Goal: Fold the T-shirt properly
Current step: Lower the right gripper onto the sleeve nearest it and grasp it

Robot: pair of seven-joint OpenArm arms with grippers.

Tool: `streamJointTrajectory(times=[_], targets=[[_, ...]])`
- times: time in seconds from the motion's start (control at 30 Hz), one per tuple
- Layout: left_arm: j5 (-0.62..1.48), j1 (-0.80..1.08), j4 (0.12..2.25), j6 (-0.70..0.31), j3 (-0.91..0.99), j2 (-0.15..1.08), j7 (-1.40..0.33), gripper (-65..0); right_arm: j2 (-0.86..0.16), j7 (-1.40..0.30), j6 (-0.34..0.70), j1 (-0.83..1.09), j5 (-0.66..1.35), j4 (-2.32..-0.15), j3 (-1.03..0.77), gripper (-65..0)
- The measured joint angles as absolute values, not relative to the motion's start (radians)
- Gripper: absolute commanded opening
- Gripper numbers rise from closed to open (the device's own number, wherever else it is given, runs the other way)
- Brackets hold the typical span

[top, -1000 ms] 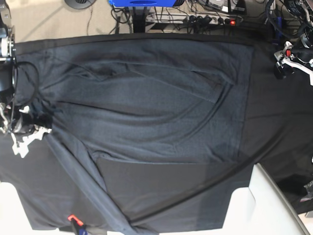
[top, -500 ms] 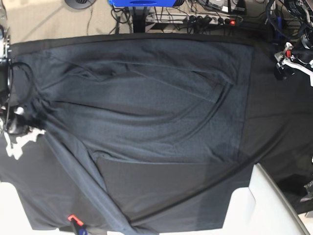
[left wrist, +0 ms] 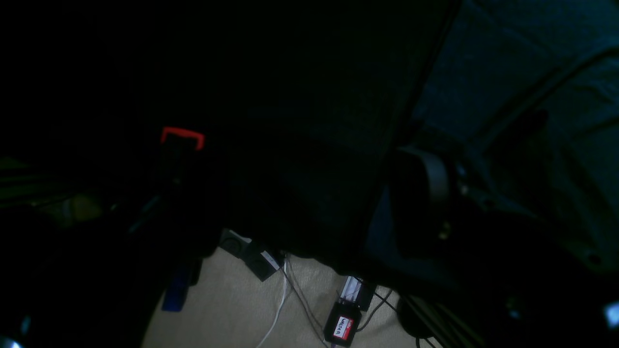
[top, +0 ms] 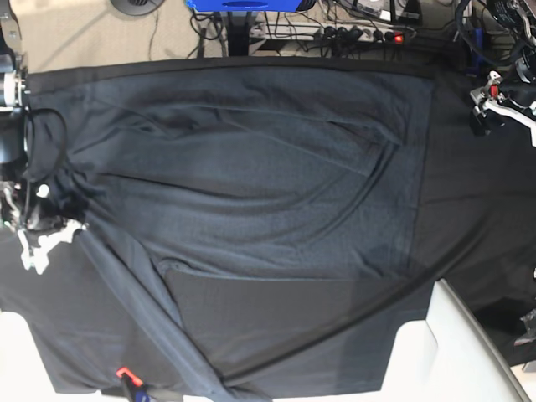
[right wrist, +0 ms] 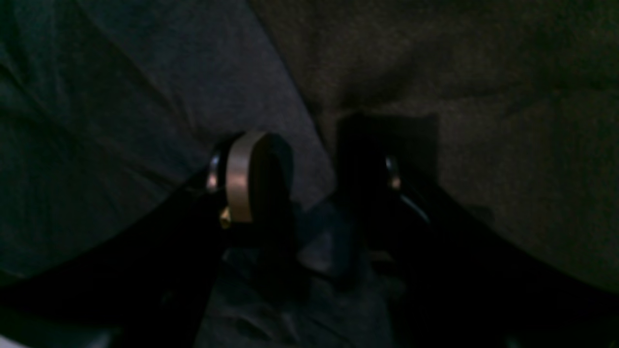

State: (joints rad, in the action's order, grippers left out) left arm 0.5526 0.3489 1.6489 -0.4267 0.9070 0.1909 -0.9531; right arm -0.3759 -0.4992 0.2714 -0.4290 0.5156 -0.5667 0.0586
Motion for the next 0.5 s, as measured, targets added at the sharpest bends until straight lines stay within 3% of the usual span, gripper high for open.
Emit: streamJointTrajectory(times=[0.13,0.23,0.3,0.5], targets=[[0.553,0.349,1.649,-0.427,0.907,0.191,-0.953,-16.5,-0.371,-0.497,0.273,-0.43,0.516,-0.567,0.059,-41.0],[0.553,0.349,1.649,-0.427,0.907,0.191,-0.953,-16.5,-0.366,-0.501,0.273,-0.431,0.518,-0.567,0.059,-56.1],[0.553,0.346,1.649,-0.427,0.907,0.191,-0.953,-16.5,-0.363,-0.505,0.274,-0.431,0.519,-0.567,0.059,-62.9],[0.546,0.33,1.601,-0.422,0.873,0.208,-0.954,-16.5,-0.363,-0.509,0.277,-0.435,0.518,-0.567,0.059,-64.2]])
